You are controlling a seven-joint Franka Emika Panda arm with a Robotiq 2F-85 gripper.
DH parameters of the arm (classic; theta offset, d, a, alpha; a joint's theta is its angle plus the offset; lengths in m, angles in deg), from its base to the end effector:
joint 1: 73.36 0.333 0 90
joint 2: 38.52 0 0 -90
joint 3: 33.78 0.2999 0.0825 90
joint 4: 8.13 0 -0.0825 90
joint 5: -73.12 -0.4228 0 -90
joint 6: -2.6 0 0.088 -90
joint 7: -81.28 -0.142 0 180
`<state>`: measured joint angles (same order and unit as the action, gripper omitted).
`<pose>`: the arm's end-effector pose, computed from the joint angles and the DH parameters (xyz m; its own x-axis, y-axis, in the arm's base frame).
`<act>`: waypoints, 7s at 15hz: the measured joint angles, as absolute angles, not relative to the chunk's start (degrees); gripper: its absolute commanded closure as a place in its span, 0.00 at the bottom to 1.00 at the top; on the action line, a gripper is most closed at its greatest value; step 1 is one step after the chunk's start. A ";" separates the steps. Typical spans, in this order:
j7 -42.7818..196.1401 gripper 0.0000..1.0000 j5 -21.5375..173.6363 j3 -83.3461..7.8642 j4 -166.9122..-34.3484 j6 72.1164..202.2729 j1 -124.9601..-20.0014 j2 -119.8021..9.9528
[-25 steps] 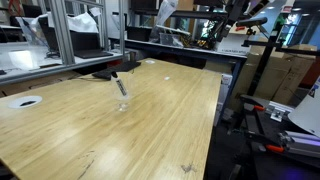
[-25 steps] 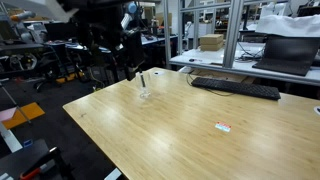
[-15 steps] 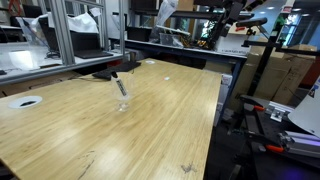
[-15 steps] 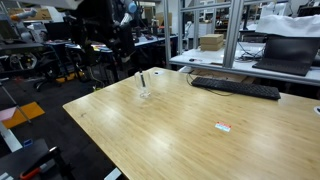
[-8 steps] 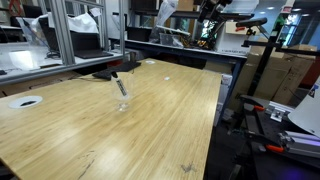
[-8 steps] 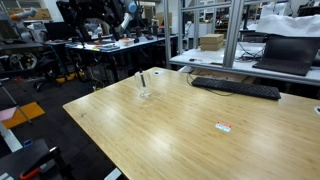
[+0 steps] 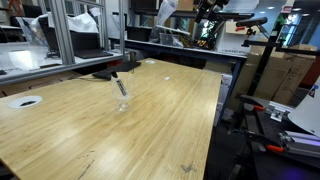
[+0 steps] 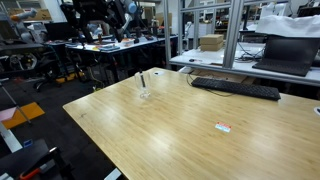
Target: Remove the marker from the plastic cup
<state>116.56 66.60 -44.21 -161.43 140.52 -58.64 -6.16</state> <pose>0.4380 0.0448 0.3708 0.7617 0.5560 0.3328 0.5898 -0.8075 -0.0007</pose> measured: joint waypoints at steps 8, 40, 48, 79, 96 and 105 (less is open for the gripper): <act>132.77 0.00 66.61 -42.75 -151.75 142.97 -53.27 -22.07; 167.02 0.02 41.66 -19.81 -122.19 154.33 -75.07 -62.33; 167.96 0.67 39.18 -14.92 -120.78 156.88 -78.50 -66.48; 176.04 0.95 27.76 -4.79 -118.85 160.74 -86.51 -68.18; 139.84 0.95 55.94 -22.92 -136.61 159.64 -81.47 -59.09; 136.25 0.29 57.40 -21.39 -124.10 154.38 -81.06 -70.53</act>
<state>136.25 57.40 -21.39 -124.10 154.38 -81.06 -70.53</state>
